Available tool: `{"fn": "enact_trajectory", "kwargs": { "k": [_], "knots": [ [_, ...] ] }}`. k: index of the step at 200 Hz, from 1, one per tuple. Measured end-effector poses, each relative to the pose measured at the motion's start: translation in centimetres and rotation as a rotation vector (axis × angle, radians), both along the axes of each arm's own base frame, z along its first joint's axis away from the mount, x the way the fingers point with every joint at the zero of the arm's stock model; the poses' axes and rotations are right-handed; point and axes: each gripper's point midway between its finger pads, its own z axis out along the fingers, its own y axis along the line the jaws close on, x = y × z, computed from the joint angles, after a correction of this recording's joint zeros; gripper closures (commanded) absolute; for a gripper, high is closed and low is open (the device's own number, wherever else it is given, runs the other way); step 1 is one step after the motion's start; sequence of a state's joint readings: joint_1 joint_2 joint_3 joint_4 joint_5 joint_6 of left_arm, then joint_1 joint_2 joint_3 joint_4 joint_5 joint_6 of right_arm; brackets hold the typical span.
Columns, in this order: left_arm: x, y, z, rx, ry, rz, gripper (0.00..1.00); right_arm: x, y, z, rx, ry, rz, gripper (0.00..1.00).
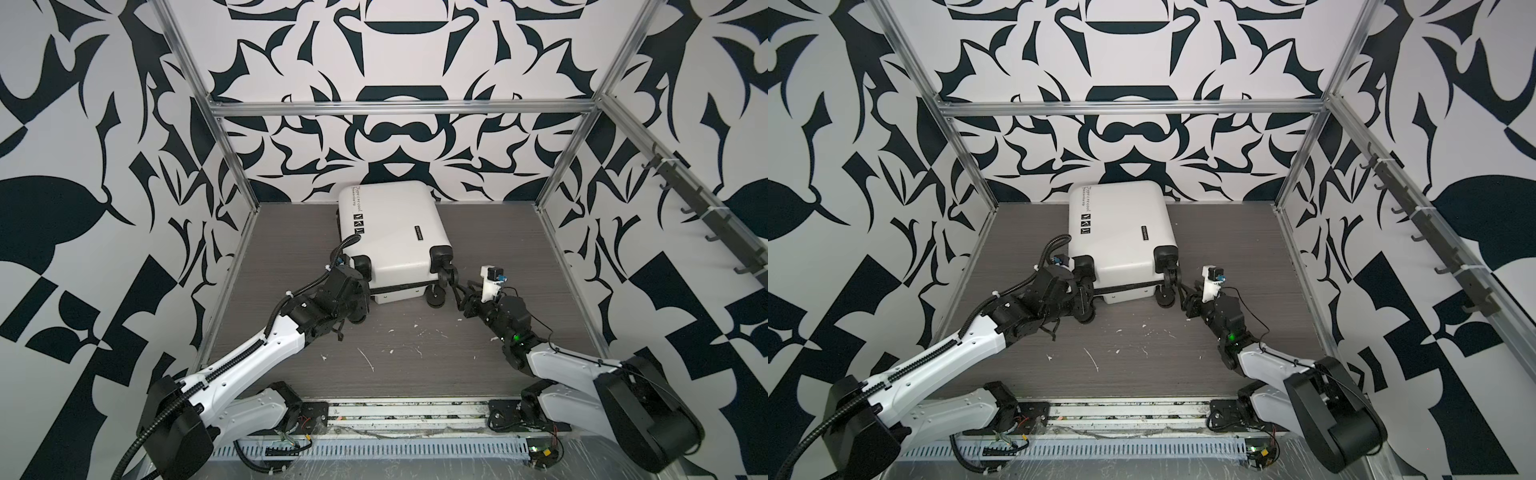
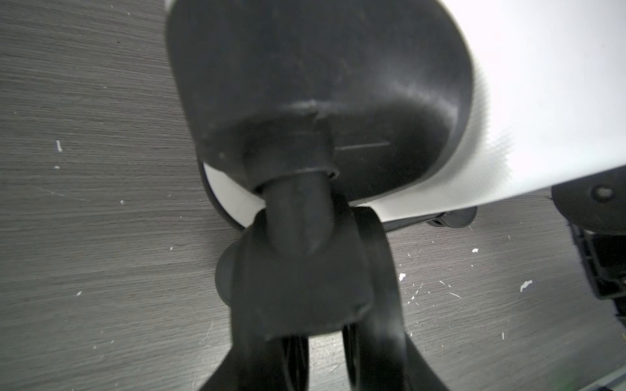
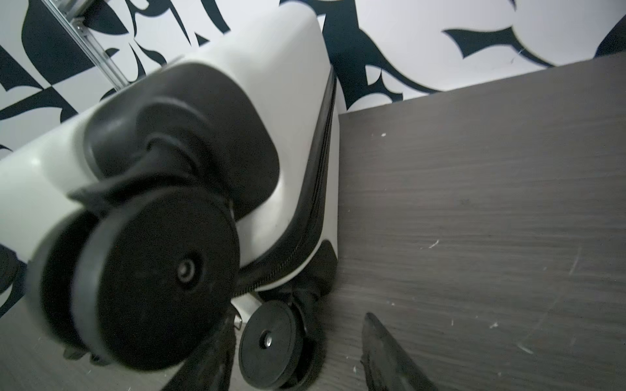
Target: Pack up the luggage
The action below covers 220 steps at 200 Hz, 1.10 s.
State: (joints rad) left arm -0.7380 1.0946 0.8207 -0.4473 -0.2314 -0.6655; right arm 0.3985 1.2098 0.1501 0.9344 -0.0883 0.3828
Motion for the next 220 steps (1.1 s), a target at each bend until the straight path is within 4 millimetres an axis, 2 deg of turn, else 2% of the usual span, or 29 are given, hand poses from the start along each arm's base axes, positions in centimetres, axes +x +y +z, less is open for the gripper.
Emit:
{"fn": "enact_trajectory", "kwargs": {
  "k": [39, 58, 129, 182, 220],
  "knots": [
    [0.0, 0.0, 0.0, -0.001, 0.001, -0.001, 1.00, -1.0, 0.6, -4.8, -0.017, 0.073, 0.049, 0.44],
    [0.0, 0.0, 0.0, -0.001, 0.001, -0.001, 1.00, -1.1, 1.6, -5.7, -0.019, 0.087, 0.089, 0.45],
    [0.0, 0.0, 0.0, -0.003, 0.003, 0.001, 1.00, 0.6, 4.8, -1.6, 0.019, -0.073, 0.182, 0.47],
    [0.0, 0.0, 0.0, -0.003, 0.003, 0.001, 1.00, 1.1, 6.1, -1.7, 0.022, -0.071, 0.217, 0.52],
    [0.0, 0.0, 0.0, -0.003, 0.003, 0.001, 1.00, 1.4, 6.3, -2.3, 0.028, -0.053, 0.215, 0.56]
  ]
}}
